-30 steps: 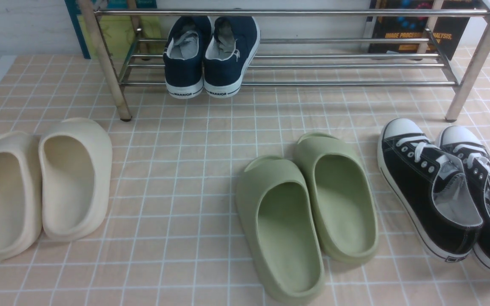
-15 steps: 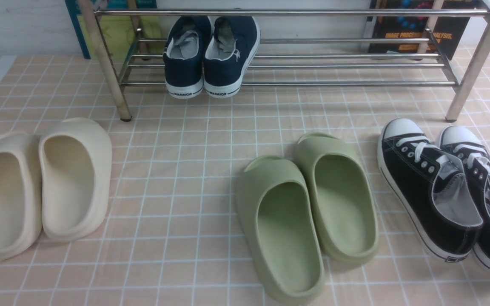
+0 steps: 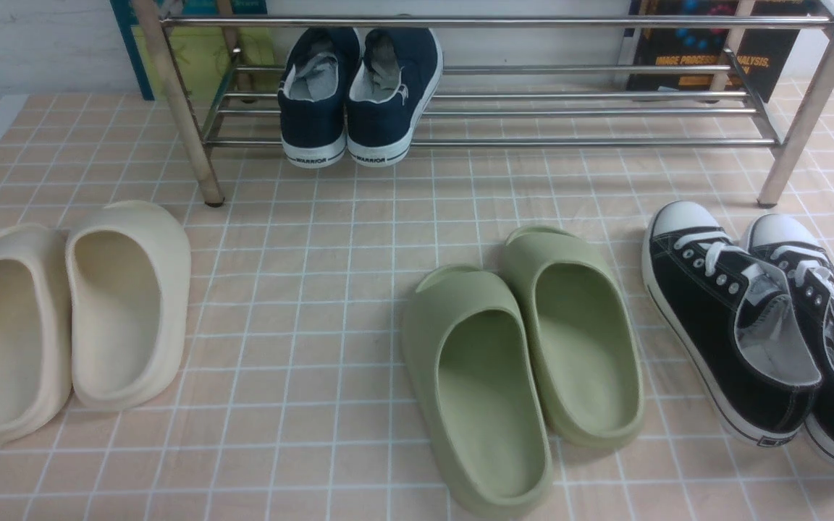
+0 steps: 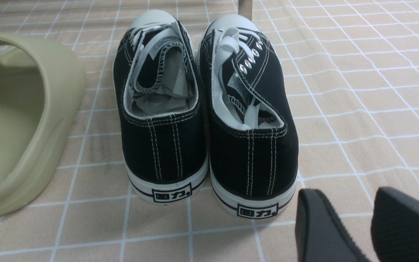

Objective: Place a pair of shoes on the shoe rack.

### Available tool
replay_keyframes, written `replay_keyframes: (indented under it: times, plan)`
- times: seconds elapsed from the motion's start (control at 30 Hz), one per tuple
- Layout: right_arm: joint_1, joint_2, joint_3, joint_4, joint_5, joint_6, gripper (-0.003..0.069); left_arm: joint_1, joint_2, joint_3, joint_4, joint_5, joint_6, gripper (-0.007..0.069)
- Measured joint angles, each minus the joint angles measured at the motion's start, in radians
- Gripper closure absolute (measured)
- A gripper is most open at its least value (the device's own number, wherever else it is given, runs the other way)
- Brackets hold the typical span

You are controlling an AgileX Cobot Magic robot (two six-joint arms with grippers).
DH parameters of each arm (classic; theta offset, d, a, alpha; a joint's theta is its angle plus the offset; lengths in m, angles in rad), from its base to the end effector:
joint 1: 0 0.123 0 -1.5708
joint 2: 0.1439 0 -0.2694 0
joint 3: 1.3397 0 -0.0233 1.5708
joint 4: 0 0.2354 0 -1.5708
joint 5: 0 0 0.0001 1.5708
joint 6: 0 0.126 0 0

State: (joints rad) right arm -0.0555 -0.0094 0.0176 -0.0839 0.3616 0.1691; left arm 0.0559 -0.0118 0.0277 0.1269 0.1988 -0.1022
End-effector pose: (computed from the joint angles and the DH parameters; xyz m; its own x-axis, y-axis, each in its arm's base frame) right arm 0.0865 -0.0086 0.1659 -0.2686 0.1055 -0.9575 0.1086 0.9910 0.0787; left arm 0.0907 0.0082 0.1826 -0.1272 0.0151 -0.9918 -0.0778 0.9967 0.0252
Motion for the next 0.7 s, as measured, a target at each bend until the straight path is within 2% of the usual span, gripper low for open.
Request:
replay_keyframes:
  times: [0.27, 0.7]
  plan:
    - [0.0, 0.0, 0.0, 0.0, 0.0, 0.0, 0.0421, -0.034, 0.0, 0.0, -0.015, 0.143, 0.01, 0.0606]
    - [0.0, 0.0, 0.0, 0.0, 0.0, 0.0, 0.0421, -0.035, 0.0, -0.003, -0.027, 0.164, 0.015, 0.0605]
